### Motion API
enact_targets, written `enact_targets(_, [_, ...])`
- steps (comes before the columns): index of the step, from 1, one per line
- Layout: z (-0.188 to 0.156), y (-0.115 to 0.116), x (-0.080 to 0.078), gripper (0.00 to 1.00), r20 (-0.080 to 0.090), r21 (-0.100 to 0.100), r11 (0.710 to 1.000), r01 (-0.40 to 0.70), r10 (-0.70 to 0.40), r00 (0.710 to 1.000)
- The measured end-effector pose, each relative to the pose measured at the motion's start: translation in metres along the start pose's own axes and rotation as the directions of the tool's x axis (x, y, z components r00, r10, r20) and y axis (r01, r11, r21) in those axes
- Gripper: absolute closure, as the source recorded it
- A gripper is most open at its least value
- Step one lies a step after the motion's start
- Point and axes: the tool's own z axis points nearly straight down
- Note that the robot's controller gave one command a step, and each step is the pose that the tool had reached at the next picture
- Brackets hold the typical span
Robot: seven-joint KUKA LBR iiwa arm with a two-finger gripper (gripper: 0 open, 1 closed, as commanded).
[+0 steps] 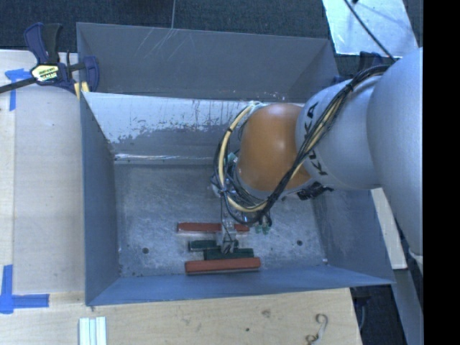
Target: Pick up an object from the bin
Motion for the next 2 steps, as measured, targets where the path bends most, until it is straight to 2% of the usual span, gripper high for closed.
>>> enact_targets(2, [-0.002,-0.0002,-0.0015,0.0,0.004,0.0,1.0,-0.003,0.003,1.0])
